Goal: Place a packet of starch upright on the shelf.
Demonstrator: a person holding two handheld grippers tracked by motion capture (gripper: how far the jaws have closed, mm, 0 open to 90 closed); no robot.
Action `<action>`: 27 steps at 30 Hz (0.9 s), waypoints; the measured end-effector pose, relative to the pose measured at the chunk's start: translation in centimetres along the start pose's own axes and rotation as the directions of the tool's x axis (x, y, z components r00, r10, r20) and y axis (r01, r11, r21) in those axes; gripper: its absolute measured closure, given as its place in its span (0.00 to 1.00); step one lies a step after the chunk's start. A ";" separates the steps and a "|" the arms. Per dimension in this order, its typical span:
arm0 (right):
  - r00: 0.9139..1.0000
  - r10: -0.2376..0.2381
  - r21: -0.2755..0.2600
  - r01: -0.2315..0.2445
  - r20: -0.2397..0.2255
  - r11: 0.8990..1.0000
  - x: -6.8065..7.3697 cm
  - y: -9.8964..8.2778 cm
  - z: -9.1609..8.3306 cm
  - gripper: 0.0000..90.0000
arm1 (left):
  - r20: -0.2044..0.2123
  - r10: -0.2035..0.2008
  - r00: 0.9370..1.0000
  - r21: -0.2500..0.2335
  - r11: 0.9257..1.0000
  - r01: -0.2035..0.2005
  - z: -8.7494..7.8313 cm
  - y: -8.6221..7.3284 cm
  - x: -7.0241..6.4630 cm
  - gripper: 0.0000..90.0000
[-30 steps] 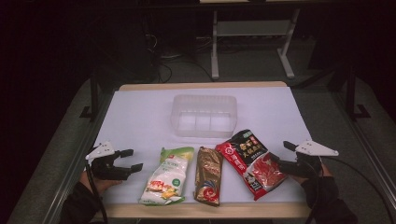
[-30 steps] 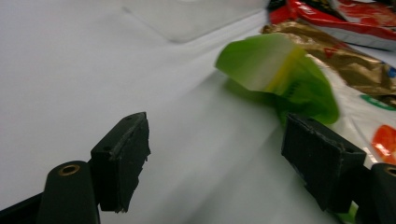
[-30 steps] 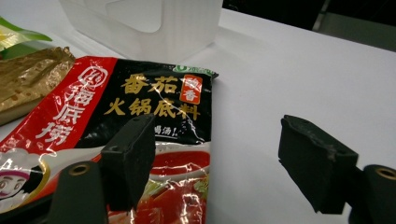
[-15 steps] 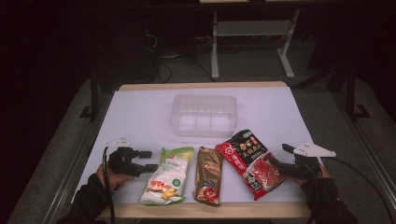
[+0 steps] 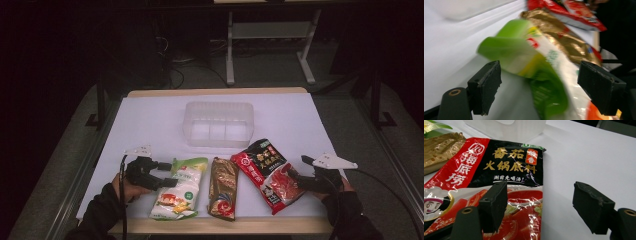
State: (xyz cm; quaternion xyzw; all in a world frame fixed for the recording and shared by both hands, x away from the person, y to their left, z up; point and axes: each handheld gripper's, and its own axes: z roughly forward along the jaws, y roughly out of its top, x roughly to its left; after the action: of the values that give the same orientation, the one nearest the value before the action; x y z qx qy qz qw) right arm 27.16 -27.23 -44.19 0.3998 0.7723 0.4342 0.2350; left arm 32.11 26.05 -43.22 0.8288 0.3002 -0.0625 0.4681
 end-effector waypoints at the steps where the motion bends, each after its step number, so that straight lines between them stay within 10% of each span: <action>1: 1.000 -0.001 0.003 0.001 0.000 1.000 0.0 0.0 0.0 0.30 | -0.004 -0.019 1.000 0.005 1.000 0.019 0.1 0.0 0.2 0.21; 16: 1.000 -0.001 0.011 0.001 -0.012 1.000 0.1 -0.1 0.2 0.30 | 0.070 -0.055 0.996 0.123 0.991 0.046 4.0 0.9 0.5 0.17; 20: 1.000 0.000 0.014 0.000 -0.018 1.000 0.1 -0.1 0.3 0.30 | 0.178 -0.076 0.981 0.130 0.990 0.053 4.4 0.8 0.6 0.44; 27: 1.000 -0.012 0.018 0.012 -0.025 1.000 0.2 -0.1 0.3 0.31 | 0.144 -0.044 0.989 0.133 0.991 0.025 4.0 1.3 -0.4 0.69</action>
State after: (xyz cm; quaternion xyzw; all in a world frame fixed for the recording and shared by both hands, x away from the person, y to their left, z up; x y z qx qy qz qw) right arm 27.27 -26.95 -44.43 0.3920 0.7814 0.4305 0.2244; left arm 33.25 22.18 -44.32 0.8455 0.2746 -0.1511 0.4324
